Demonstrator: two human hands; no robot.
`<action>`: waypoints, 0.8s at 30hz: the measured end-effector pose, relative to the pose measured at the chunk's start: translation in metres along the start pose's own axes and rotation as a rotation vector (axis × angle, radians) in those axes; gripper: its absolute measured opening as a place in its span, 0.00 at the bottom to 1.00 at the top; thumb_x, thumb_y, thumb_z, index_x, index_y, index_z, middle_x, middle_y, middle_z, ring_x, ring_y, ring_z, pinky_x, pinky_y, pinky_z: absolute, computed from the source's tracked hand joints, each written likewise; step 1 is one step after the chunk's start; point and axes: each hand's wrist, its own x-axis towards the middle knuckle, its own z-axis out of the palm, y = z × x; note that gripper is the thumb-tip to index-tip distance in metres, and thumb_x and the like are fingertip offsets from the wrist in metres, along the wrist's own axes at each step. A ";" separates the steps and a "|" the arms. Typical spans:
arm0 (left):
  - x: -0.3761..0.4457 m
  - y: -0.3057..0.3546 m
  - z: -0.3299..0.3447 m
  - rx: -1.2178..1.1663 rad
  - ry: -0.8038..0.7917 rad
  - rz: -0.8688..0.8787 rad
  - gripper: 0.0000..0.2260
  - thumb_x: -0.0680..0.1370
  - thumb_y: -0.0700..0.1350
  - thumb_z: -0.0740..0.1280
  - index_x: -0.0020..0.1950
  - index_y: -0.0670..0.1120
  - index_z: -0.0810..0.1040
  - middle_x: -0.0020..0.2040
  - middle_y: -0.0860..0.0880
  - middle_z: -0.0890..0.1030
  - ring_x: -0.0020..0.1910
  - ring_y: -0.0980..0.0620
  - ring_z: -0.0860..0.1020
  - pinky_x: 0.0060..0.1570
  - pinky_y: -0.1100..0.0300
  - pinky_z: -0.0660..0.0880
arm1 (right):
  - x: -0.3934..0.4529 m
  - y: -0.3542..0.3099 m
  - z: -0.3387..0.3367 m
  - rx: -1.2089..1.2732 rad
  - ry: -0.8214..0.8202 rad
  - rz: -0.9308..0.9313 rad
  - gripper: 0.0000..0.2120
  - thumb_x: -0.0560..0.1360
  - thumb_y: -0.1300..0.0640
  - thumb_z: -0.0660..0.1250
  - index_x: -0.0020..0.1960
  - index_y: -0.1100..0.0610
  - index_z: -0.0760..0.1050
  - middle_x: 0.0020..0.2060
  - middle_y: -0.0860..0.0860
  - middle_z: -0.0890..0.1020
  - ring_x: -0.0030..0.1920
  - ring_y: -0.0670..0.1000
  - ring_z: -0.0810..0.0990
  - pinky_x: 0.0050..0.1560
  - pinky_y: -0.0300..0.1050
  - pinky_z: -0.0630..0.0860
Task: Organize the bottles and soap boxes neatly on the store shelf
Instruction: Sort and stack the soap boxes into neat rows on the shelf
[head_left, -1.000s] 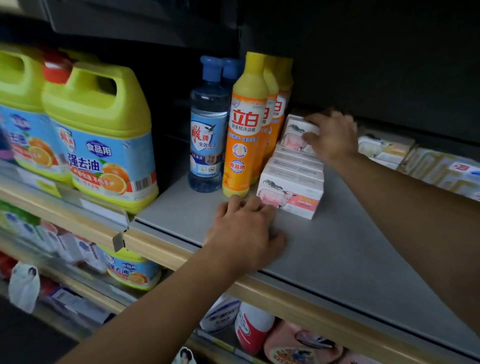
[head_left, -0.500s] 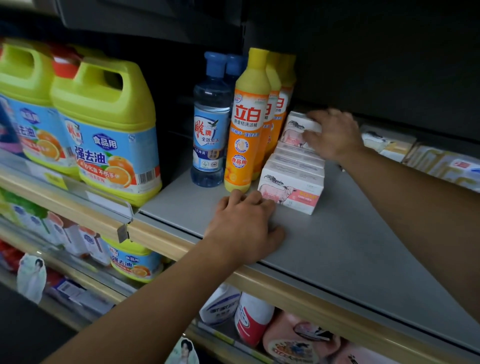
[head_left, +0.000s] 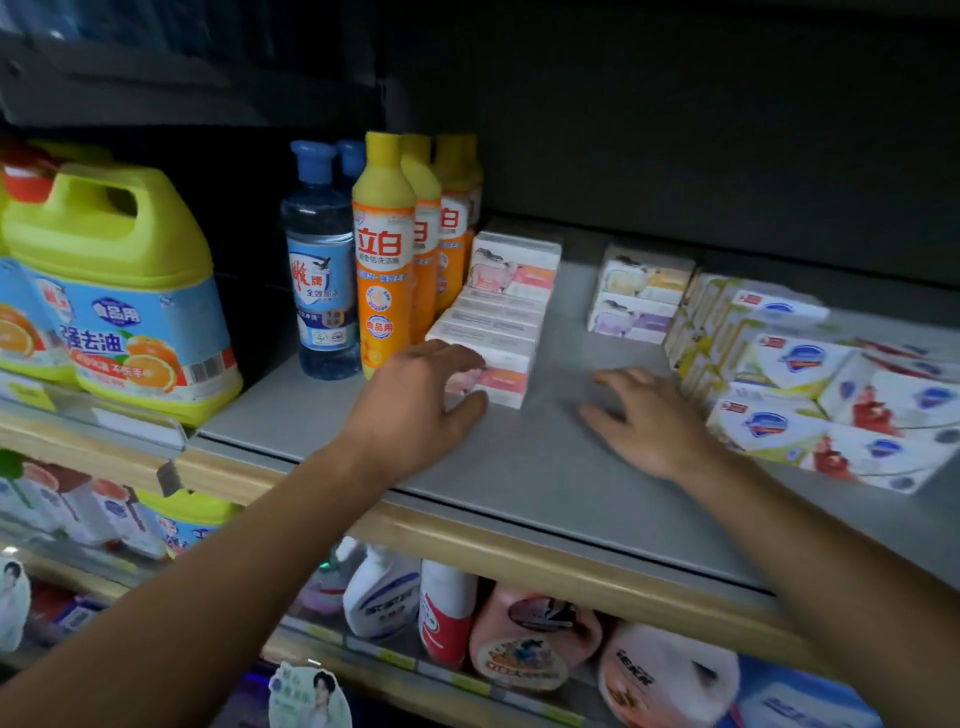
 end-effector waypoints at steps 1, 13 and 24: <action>0.008 0.006 0.000 -0.010 0.015 0.021 0.14 0.75 0.45 0.71 0.60 0.45 0.81 0.55 0.47 0.83 0.52 0.48 0.80 0.50 0.60 0.75 | -0.006 0.004 0.004 -0.003 -0.038 -0.008 0.27 0.78 0.41 0.61 0.72 0.53 0.69 0.69 0.54 0.72 0.70 0.55 0.68 0.70 0.44 0.62; 0.159 0.065 0.055 0.106 -0.105 0.124 0.19 0.76 0.52 0.69 0.65 0.48 0.77 0.58 0.48 0.81 0.53 0.47 0.79 0.54 0.58 0.73 | -0.012 0.012 0.018 0.028 -0.027 0.005 0.27 0.77 0.37 0.56 0.72 0.48 0.67 0.70 0.47 0.69 0.71 0.54 0.64 0.70 0.47 0.60; 0.261 0.072 0.147 0.380 -0.222 -0.021 0.21 0.77 0.55 0.67 0.65 0.43 0.75 0.59 0.40 0.79 0.59 0.40 0.76 0.56 0.51 0.74 | -0.009 0.012 0.026 0.102 0.025 0.016 0.26 0.74 0.39 0.56 0.67 0.50 0.69 0.66 0.50 0.70 0.67 0.56 0.64 0.65 0.53 0.62</action>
